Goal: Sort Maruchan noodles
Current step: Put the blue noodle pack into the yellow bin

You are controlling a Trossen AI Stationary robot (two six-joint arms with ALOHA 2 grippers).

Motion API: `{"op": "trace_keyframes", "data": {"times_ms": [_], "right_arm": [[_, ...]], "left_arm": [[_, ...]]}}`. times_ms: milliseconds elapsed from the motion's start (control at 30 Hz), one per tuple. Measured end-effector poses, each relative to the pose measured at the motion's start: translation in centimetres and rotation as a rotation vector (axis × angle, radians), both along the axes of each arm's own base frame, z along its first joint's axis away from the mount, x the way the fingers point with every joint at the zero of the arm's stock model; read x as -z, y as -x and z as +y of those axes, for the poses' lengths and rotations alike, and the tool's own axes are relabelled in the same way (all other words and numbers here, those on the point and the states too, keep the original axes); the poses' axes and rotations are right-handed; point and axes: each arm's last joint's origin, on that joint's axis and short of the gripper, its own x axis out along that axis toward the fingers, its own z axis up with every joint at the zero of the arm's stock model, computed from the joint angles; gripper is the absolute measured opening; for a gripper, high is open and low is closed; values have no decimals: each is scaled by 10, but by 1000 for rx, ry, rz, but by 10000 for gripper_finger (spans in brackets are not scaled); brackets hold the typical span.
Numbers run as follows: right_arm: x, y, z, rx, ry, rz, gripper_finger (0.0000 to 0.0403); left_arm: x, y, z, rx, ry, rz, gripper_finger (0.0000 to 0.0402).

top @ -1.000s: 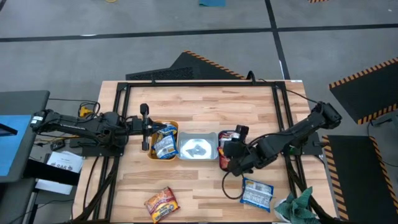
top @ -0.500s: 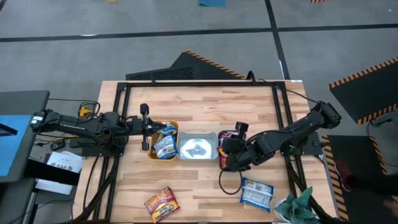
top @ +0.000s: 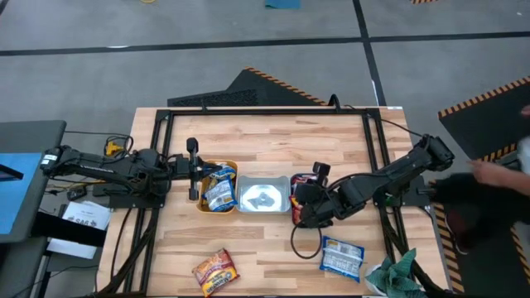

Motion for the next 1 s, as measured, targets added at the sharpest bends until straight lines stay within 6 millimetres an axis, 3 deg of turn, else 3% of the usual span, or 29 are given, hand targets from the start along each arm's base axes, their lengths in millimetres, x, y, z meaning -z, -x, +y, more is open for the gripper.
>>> {"op": "trace_keyframes", "data": {"times_ms": [533,1000], "right_arm": [[2,0,-13,58,5,36,27],[7,32,-14,183,36,233,27]], "left_arm": [[0,0,0,0,5,0,0],[0,0,0,1,5,0,0]]}}
